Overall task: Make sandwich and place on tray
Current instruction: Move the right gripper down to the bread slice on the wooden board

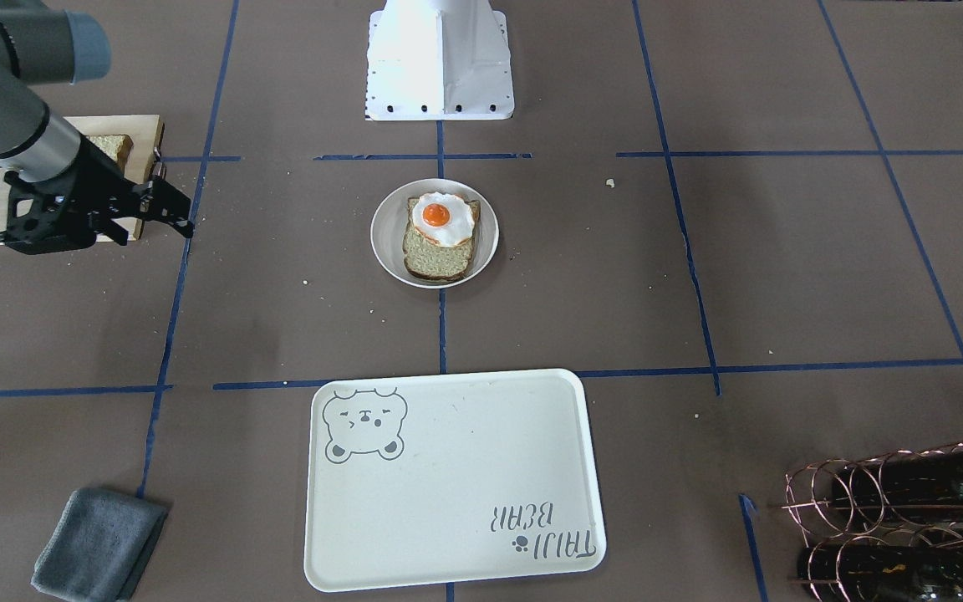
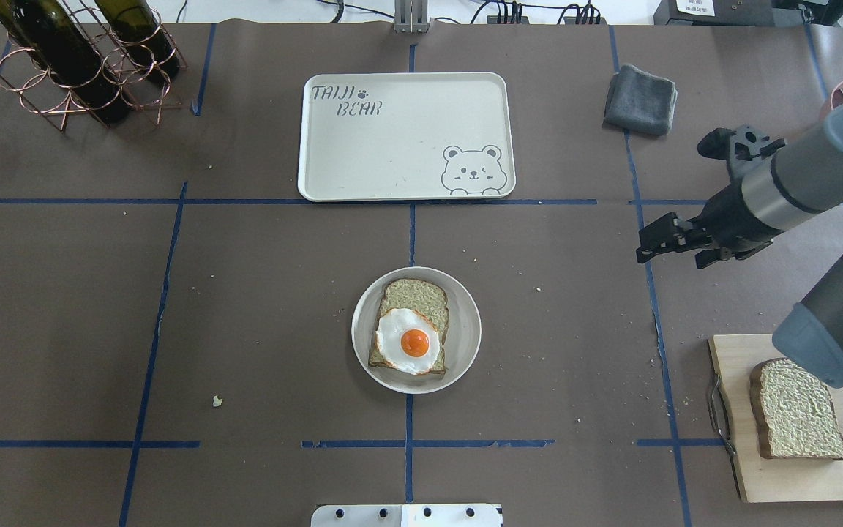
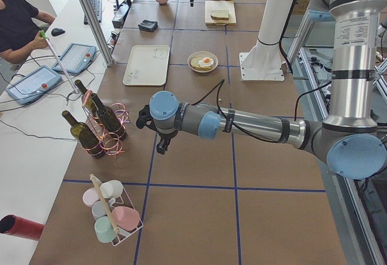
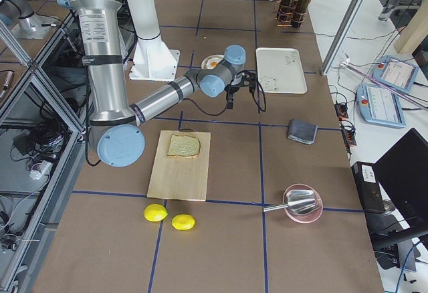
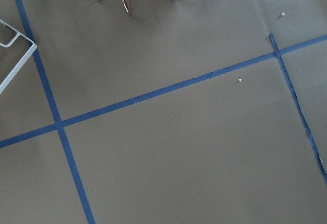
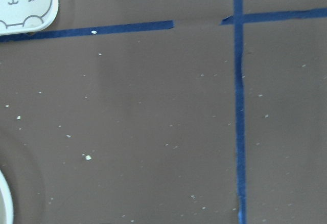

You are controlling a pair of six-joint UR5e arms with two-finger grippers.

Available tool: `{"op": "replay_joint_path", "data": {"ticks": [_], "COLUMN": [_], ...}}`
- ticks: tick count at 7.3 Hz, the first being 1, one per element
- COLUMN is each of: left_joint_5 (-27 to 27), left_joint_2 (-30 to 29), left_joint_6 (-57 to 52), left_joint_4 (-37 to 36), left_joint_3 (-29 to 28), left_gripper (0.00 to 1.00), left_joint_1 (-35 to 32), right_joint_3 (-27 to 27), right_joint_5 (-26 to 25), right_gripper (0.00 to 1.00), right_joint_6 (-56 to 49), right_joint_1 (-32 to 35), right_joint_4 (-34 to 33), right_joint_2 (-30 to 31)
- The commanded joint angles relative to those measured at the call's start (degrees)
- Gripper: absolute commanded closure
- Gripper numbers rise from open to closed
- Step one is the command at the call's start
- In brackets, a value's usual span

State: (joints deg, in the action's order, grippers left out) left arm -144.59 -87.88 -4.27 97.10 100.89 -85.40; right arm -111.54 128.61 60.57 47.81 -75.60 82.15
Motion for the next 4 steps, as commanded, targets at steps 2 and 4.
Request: {"op": "replay_joint_path", "data": {"ticks": [2,4], "left_joint_5": [1.2,1.2], "left_joint_2": [-0.2,-0.3], "left_joint_6": [0.0,0.1], "left_joint_4": [0.2,0.2], "left_joint_3": [0.6,1.0], "left_gripper": [0.0,0.0], "left_joint_1": [0.1,0.1], "right_joint_3": [-6.4,-8.6], "right_joint_5": [-3.6,-5.9], "right_gripper": [0.04,0.13], "right_joint_6": [4.0,3.9], "right_joint_1": [-3.0,-3.0], "right_joint_4": [0.3,10.9], "right_joint_2": [9.8,21.9]}}
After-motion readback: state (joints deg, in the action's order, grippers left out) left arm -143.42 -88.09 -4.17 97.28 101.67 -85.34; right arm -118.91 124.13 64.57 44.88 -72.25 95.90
